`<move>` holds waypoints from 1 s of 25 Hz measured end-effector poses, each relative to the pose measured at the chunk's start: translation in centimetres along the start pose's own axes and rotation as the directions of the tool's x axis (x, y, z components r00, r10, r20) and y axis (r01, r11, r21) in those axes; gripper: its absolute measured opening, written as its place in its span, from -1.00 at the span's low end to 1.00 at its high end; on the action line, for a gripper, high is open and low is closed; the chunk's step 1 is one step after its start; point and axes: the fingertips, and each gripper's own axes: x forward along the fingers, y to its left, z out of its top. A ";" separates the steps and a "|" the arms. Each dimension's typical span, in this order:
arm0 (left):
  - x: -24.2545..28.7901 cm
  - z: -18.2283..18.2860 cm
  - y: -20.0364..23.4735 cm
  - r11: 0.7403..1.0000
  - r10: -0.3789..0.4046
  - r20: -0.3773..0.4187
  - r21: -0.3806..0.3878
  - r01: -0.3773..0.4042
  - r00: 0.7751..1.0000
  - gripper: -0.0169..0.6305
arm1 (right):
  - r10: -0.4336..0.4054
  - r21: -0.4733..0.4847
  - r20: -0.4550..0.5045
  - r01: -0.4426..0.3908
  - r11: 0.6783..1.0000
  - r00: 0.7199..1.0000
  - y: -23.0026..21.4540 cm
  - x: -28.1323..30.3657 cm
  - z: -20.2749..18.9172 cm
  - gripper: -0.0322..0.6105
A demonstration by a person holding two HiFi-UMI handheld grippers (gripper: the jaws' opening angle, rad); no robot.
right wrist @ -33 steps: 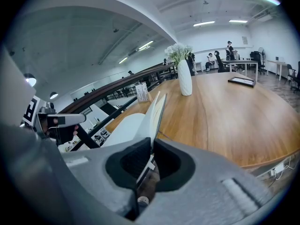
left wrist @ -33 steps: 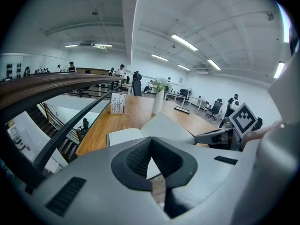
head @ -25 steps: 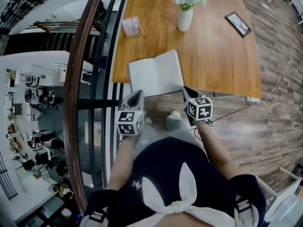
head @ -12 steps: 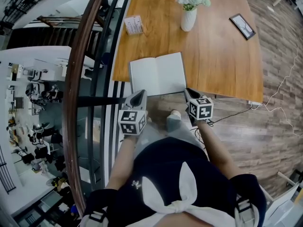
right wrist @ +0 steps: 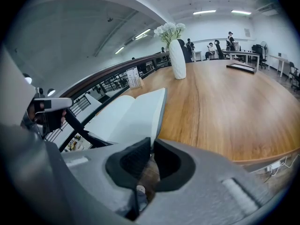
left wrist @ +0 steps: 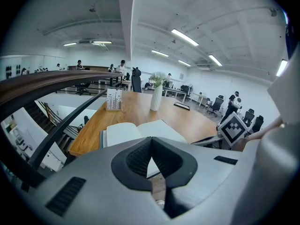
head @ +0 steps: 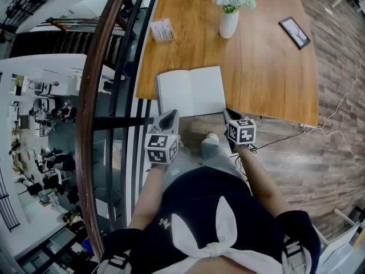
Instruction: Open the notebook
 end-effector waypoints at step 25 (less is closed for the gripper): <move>0.2 -0.2 0.7 1.000 -0.030 -0.008 0.006 0.030 1.000 -0.90 | -0.054 -0.014 -0.057 0.054 0.998 0.997 -0.9 1.2 -1.4 -0.71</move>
